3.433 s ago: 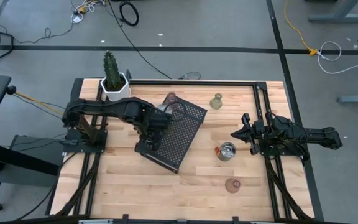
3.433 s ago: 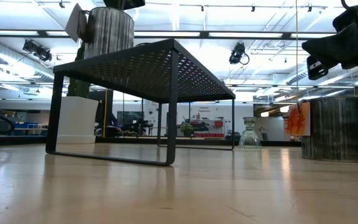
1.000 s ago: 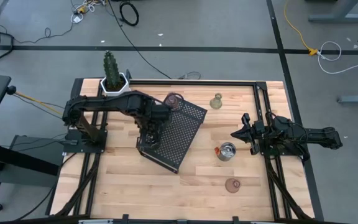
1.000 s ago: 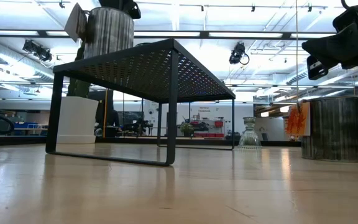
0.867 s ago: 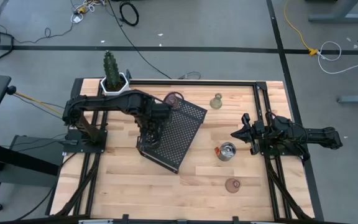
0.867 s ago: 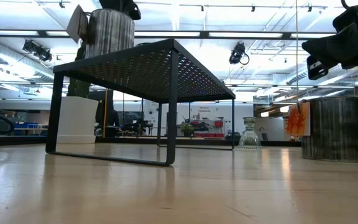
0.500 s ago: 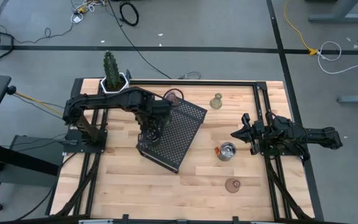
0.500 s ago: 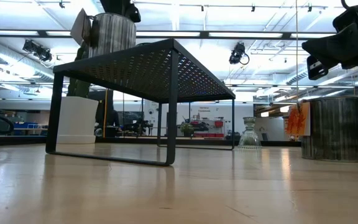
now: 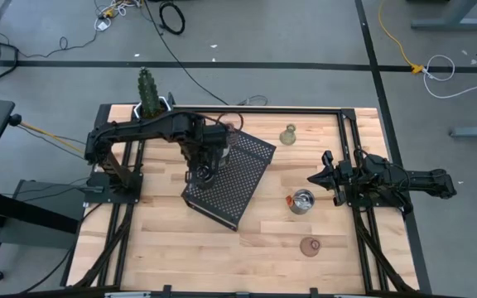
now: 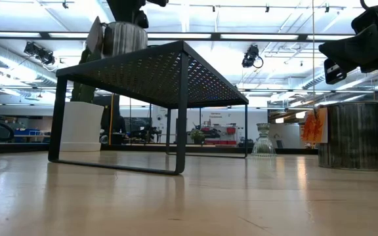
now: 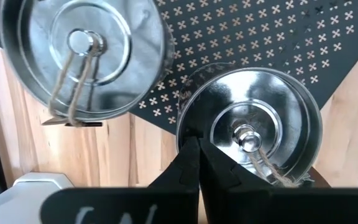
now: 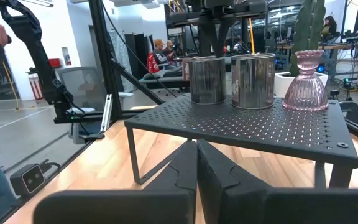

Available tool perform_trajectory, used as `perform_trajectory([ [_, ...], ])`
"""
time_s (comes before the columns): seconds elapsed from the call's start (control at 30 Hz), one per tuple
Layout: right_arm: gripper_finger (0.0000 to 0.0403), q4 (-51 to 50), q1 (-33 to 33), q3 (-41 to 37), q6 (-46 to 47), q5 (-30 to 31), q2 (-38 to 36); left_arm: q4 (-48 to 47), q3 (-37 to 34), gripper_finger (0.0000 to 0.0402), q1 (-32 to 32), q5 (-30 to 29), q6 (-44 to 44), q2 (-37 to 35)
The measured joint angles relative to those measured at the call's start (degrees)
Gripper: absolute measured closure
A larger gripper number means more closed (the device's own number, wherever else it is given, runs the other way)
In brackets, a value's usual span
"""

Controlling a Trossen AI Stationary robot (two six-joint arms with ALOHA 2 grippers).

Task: Pick & Place candle stick holders
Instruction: Adjust the silver scented candle on the shelf, then adjust the purple candle holder on the shelf

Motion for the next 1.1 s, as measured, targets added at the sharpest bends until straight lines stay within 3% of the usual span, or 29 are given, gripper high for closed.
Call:
perform_trajectory([
  [0.63, 0.0391, 0.01, 0.00, -0.01, -0.01, 0.00, 0.00, 0.00, 0.00, 0.0401, 1.74, 0.39, 0.60, -0.01],
  [1.1, 0.0391, 0.00, -0.01, -0.01, 0.00, 0.01, 0.00, 0.07, -0.02, 0.0401, 0.71, 1.29, 0.45, -4.34],
])
